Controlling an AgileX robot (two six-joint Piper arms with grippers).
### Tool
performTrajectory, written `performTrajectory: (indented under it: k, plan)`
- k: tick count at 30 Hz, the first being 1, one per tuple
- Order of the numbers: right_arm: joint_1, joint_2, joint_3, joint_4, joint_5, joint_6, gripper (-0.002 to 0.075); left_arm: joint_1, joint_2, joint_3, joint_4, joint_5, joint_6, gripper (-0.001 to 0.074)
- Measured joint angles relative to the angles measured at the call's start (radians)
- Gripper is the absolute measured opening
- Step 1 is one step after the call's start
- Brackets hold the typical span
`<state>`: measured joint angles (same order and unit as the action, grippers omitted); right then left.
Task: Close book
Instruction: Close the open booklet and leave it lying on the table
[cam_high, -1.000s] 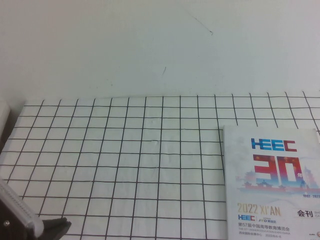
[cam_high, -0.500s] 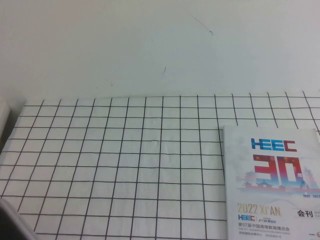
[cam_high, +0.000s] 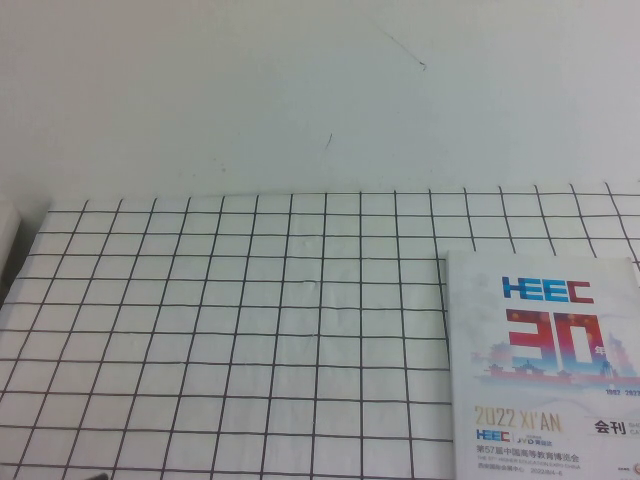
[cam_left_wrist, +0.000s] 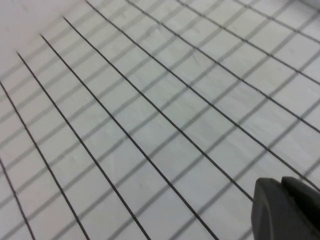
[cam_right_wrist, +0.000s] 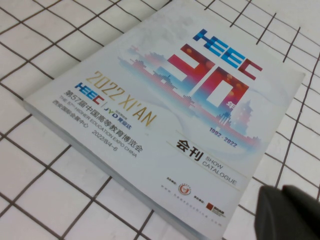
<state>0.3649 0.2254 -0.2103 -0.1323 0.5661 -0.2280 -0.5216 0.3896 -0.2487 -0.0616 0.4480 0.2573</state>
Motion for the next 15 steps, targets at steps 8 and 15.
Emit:
performTrajectory:
  k: [8,15]
  plan:
    - [0.000,0.000,0.000,0.000,0.000,0.000,-0.0003,0.142,-0.095,0.134,0.035,-0.375,-0.005,-0.0004]
    - [0.000,0.000,0.000,0.000,0.002,0.000,-0.0003,0.238,-0.239,0.216,0.019,-0.320,-0.096,-0.0004]
